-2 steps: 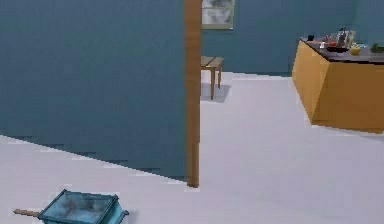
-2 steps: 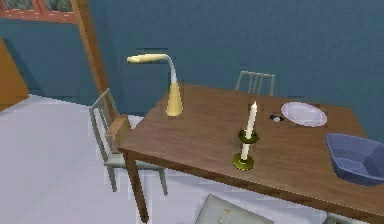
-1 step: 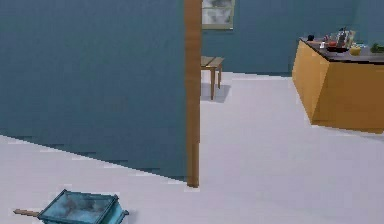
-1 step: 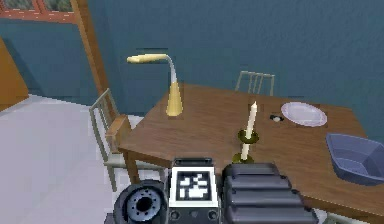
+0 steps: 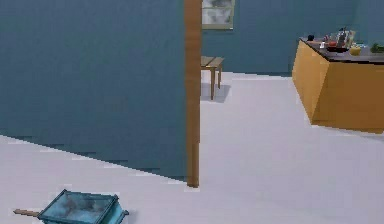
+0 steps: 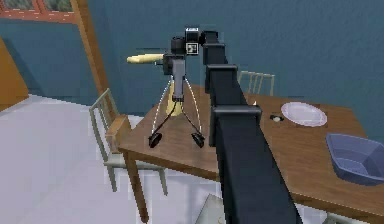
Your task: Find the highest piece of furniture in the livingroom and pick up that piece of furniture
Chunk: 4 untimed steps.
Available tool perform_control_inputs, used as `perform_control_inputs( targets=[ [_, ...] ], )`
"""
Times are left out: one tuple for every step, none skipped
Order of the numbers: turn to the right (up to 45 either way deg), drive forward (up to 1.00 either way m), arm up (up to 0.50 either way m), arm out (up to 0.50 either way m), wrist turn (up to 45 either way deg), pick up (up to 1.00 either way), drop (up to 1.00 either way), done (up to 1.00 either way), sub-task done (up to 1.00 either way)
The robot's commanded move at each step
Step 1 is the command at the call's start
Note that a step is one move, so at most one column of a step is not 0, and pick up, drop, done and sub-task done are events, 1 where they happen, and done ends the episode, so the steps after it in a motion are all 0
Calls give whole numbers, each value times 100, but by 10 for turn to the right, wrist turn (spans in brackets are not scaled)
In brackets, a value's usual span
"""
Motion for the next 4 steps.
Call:
perform_control_inputs(
  targets=[
    [0,0,0,0,450,0,0,0,0],
    [0,0,0,0,450,0,0,0,0],
    [0,0,0,0,420,0,0,0,0],
    [0,0,0,0,0,100,0,0,0]
  ],
)
